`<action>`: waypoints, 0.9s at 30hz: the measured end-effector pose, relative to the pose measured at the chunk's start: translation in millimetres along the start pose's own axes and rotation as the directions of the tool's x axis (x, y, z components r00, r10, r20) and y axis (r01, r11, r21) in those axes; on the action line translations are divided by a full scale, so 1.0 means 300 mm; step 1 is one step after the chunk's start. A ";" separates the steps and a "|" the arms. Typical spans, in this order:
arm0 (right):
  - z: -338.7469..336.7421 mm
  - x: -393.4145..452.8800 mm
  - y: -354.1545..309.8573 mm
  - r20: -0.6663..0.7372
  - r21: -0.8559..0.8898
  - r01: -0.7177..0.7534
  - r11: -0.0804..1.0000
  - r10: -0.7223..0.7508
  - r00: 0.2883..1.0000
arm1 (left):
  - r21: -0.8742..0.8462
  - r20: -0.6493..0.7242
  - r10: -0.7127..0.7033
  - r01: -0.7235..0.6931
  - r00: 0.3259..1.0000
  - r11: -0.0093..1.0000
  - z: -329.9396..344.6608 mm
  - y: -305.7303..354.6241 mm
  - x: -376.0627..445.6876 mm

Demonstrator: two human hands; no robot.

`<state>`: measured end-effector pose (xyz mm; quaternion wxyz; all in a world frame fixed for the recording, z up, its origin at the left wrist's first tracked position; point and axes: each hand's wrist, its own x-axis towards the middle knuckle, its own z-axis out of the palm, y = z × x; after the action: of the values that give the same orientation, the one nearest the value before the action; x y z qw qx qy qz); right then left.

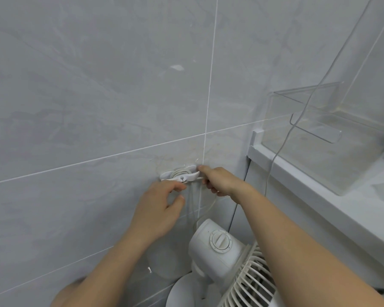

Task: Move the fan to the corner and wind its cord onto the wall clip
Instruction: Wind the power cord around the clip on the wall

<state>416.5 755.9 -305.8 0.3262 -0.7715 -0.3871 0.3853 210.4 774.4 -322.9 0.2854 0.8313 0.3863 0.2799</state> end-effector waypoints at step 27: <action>-0.001 -0.100 -0.091 0.021 0.205 0.425 0.882 -0.438 0.899 | -0.347 0.120 -0.051 0.090 0.991 0.934 0.008 0.088 0.000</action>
<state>395.1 743.6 -273.5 0.4648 -0.6168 -0.5201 0.3646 224.9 759.6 -306.3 0.4600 0.7664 0.3436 0.2880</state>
